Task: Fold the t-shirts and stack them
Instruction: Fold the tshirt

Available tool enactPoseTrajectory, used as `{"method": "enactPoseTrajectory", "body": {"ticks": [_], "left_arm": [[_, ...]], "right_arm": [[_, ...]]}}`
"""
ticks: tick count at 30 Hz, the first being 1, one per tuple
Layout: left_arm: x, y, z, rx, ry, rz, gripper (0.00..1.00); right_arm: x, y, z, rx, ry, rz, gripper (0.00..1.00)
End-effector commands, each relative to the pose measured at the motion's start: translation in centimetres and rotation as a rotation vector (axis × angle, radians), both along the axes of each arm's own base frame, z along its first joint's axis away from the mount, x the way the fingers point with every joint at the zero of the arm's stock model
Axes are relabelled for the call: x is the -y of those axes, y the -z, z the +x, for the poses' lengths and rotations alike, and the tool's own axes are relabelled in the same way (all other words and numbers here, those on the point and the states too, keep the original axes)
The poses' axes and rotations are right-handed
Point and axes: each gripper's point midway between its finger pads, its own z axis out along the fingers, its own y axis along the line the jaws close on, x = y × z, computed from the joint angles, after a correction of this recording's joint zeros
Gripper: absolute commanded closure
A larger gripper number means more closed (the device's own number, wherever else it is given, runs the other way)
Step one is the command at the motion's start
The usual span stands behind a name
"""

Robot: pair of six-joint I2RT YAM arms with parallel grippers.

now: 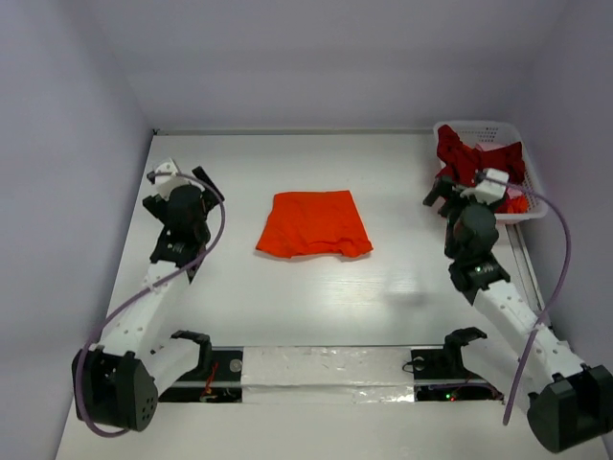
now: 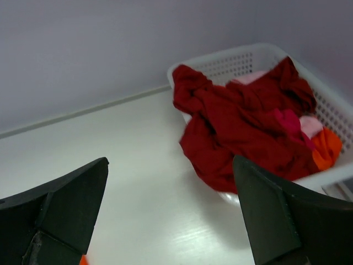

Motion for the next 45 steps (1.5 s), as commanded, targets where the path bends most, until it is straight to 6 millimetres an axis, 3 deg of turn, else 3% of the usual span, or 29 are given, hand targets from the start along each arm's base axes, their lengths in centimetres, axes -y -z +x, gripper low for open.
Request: {"method": "enactPoseTrajectory", "body": {"ticks": [1,2,4,5,6,10,13,17,20,24,26,27,30,32,36,39,40,44,45], "left_arm": [[-0.7,-3.0,0.1,0.265,-0.018,0.001,0.01],[-0.9,-1.1,-0.4,0.237,-0.01,0.039,0.01],[-1.2,-1.8,-0.5,0.307,-0.023,0.05,0.01],[-1.2,-0.5,-0.7,0.292,-0.016,0.069,0.01],[-1.2,-0.8,-0.5,0.317,-0.002,0.095,0.01],[-0.8,2.0,0.4,0.268,0.015,0.103,0.01],[-0.1,2.1,1.1,0.28,0.066,0.142,0.01],[0.4,5.5,1.7,0.23,0.094,0.147,0.01],[0.5,6.0,1.5,0.255,0.119,0.185,0.01],[-0.7,4.8,0.8,0.314,0.061,0.227,0.01],[-0.8,5.1,0.6,0.322,0.057,0.247,0.01],[-1.0,4.1,0.8,0.356,0.05,0.283,0.01],[-0.2,4.5,1.4,0.366,0.104,0.324,0.03],[-0.2,4.7,0.8,0.384,0.103,0.319,0.01],[-0.8,4.9,1.6,0.369,0.116,0.309,0.01],[-0.4,4.5,0.3,0.435,0.152,0.306,0.01],[-0.2,5.1,0.2,0.425,0.169,0.303,0.01],[1.1,5.6,0.6,0.412,0.267,0.344,0.01],[1.1,5.0,0.5,0.44,0.261,0.347,0.01]], "right_arm": [[2.1,-2.2,-2.3,0.308,0.085,0.078,0.0],[2.3,-0.3,-2.5,0.291,0.097,0.068,0.0],[1.2,-1.0,-2.3,0.32,0.025,-0.015,0.0],[1.0,-0.9,-2.0,0.312,0.017,-0.025,0.0],[1.7,-0.8,-1.9,0.308,0.063,-0.022,0.0],[2.4,0.0,-1.0,0.285,0.084,-0.039,0.0],[1.3,0.5,0.5,0.276,0.011,-0.05,0.0],[1.7,1.7,1.7,0.238,0.033,-0.066,0.0],[1.9,2.9,2.3,0.219,0.037,-0.071,0.0],[2.7,3.4,2.5,0.225,0.082,-0.055,0.0],[3.3,3.4,2.5,0.23,0.104,-0.048,0.0],[3.7,3.4,2.5,0.239,0.115,-0.041,0.0],[4.0,3.6,2.2,0.263,0.12,-0.033,0.0],[4.4,3.8,2.2,0.261,0.134,-0.034,0.0],[4.5,4.2,3.3,0.244,0.125,-0.017,0.0],[4.8,4.5,3.4,0.232,0.131,-0.011,0.0],[4.9,3.8,3.0,0.27,0.136,-0.002,0.0],[5.0,4.2,2.8,0.267,0.136,-0.002,0.0],[5.0,4.3,2.7,0.267,0.136,-0.002,0.0]]}}
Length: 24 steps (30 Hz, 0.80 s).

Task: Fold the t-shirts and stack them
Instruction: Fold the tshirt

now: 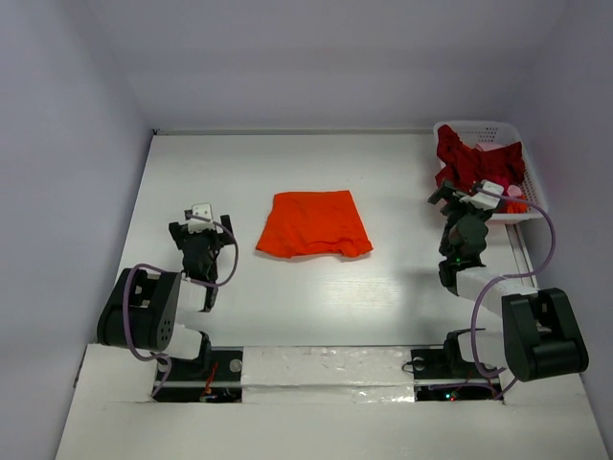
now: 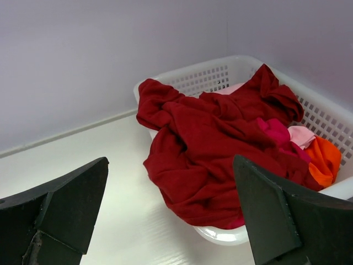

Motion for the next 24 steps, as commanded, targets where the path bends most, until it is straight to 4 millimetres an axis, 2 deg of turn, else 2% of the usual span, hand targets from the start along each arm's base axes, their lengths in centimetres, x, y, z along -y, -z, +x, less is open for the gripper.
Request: {"method": "enactPoseTrajectory", "body": {"ticks": [1,9,11,13,14,15,16,18,20,21,22,24], "left_arm": [[1.0,-8.4,0.8,0.346,0.065,-0.016,0.01],[0.6,-8.1,1.5,0.328,0.043,-0.029,0.01],[0.6,-8.1,1.5,0.323,0.046,-0.03,0.01],[0.6,-8.1,1.5,0.323,0.046,-0.03,0.01],[0.6,-8.1,1.5,0.323,0.046,-0.03,0.01],[0.6,-8.1,1.5,0.325,0.046,-0.03,0.01],[0.6,-8.0,1.5,0.323,0.046,-0.03,0.01],[0.6,-8.0,1.5,0.323,0.046,-0.03,0.01],[0.6,-8.0,1.5,0.323,0.046,-0.03,0.01],[0.6,-8.1,1.5,0.325,0.046,-0.031,0.01],[0.6,-8.1,1.5,0.325,0.046,-0.031,0.01],[0.6,-8.0,1.6,0.322,0.046,-0.031,0.01]], "right_arm": [[0.5,-2.8,-0.6,0.126,0.018,0.035,0.0],[0.4,-2.9,-0.3,0.115,0.015,0.027,0.0],[-0.1,-3.0,1.0,0.071,-0.005,0.005,0.0],[-0.3,-1.3,2.4,-0.033,-0.006,-0.01,0.0],[-0.2,-2.6,3.4,-0.031,0.005,-0.004,0.0],[0.0,-2.2,3.8,-0.057,0.024,0.004,0.0],[1.1,-1.2,3.7,-0.088,0.1,0.036,0.0],[2.0,-1.6,3.2,-0.059,0.158,0.073,0.0],[2.7,-2.2,1.7,0.003,0.194,0.112,0.0],[3.0,-1.2,0.9,0.003,0.206,0.124,0.0],[3.3,-1.8,0.4,0.042,0.223,0.146,0.0],[3.4,-1.8,0.8,0.024,0.234,0.14,0.0]]}}
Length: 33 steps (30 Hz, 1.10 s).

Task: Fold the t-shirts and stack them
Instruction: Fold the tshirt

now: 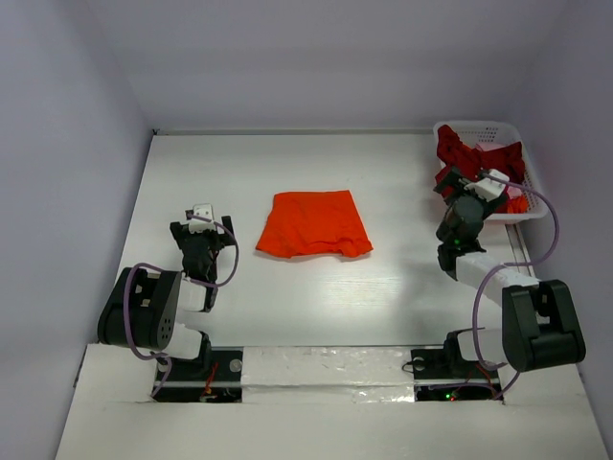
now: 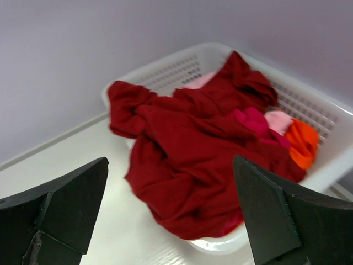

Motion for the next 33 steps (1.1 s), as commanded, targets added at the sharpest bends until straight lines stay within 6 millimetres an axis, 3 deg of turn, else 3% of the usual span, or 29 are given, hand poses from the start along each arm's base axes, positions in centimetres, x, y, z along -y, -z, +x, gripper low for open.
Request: {"method": "enactPoseTrajectory", "body": {"ticks": [1,3,6,8,10,11,14,20,24,27,29,33], "left_arm": [[0.2,-8.5,1.5,0.337,0.01,-0.04,0.01],[0.2,-8.5,1.5,0.336,0.01,-0.039,0.01],[0.3,-8.5,1.6,0.336,0.012,-0.039,0.01],[0.3,-8.5,1.6,0.335,0.013,-0.038,0.01],[0.3,-8.5,1.6,0.336,0.012,-0.039,0.01],[0.3,-8.5,1.6,0.336,0.012,-0.039,0.01],[0.3,-8.5,1.6,0.336,0.013,-0.039,0.01],[0.3,-8.5,1.6,0.336,0.013,-0.039,0.01],[0.3,-8.5,1.6,0.336,0.013,-0.039,0.01],[0.3,-8.5,1.6,0.336,0.015,-0.039,0.01],[0.3,-8.5,1.6,0.336,0.013,-0.039,0.01],[0.3,-8.5,1.6,0.336,0.013,-0.039,0.01]], "right_arm": [[1.7,-1.5,-0.4,0.059,0.114,0.052,0.0],[1.7,-0.7,0.7,0.001,0.122,0.046,0.0],[1.6,-1.4,1.1,-0.004,0.121,0.042,0.0],[2.4,-0.8,-0.4,0.014,0.171,0.066,0.0],[3.1,-2.2,-2.5,0.143,0.213,0.129,0.0],[3.2,-0.8,-3.7,0.142,0.204,0.127,0.0],[2.1,-1.9,-4.3,0.216,0.106,0.085,0.0],[1.0,-2.3,-2.6,0.17,0.037,0.024,0.0],[0.3,-2.6,-3.3,0.209,-0.02,0.007,0.0],[-1.2,-2.9,-3.3,0.226,-0.117,-0.055,0.0],[-3.3,-3.4,-2.1,0.2,-0.239,-0.164,0.0],[-3.5,-2.7,-1.9,0.165,-0.26,-0.163,0.0]]}}
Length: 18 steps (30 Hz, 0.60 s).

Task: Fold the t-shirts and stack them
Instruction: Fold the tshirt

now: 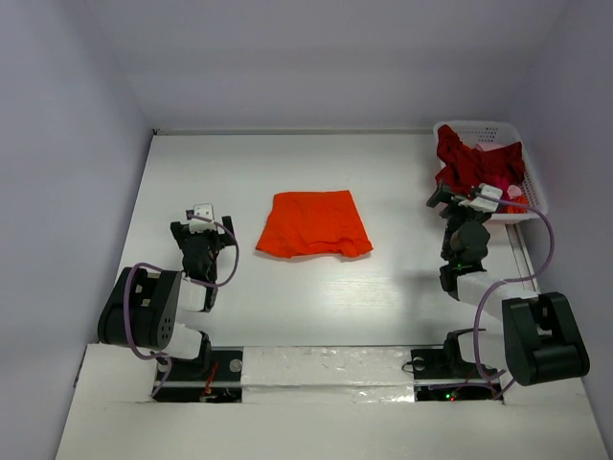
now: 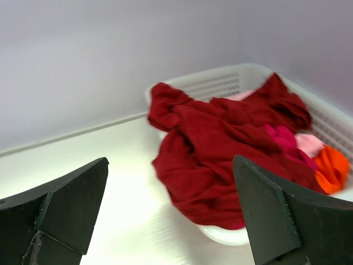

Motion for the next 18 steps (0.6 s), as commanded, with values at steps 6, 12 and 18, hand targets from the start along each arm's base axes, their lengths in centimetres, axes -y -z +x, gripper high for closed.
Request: {"method": "enactPoseTrajectory", "body": {"ticks": [6,12,18], "left_arm": [[0.2,-8.6,1.5,0.338,0.006,-0.04,0.01],[0.2,-8.6,1.5,0.338,0.006,-0.04,0.01],[0.2,-8.6,1.5,0.337,0.006,-0.04,0.01]], "right_arm": [[-1.7,-3.1,-1.6,0.17,-0.114,-0.096,0.0],[0.7,-2.2,-1.6,0.195,0.02,-0.004,0.0],[0.5,-1.6,-0.4,0.128,0.001,0.026,0.0]]}}
